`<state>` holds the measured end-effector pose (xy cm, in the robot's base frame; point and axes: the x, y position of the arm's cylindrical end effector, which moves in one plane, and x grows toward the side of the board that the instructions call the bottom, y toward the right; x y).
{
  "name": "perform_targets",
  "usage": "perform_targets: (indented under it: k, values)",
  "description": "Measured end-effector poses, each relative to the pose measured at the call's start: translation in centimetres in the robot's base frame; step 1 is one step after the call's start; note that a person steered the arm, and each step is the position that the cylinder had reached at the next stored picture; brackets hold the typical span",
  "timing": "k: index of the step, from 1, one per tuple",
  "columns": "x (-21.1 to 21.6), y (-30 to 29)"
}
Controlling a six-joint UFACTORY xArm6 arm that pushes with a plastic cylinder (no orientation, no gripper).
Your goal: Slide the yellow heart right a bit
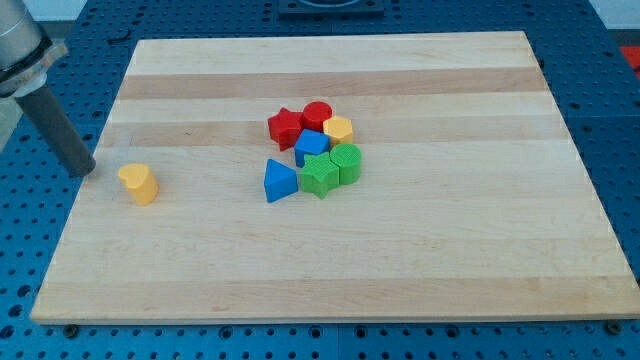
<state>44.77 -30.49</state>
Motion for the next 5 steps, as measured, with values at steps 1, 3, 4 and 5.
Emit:
perform_targets:
  k: [1,3,4,5]
  values:
    - [3.9,0.0]
    - [4.5,5.6]
    - [3.5,9.0]
    - [2.0,12.8]
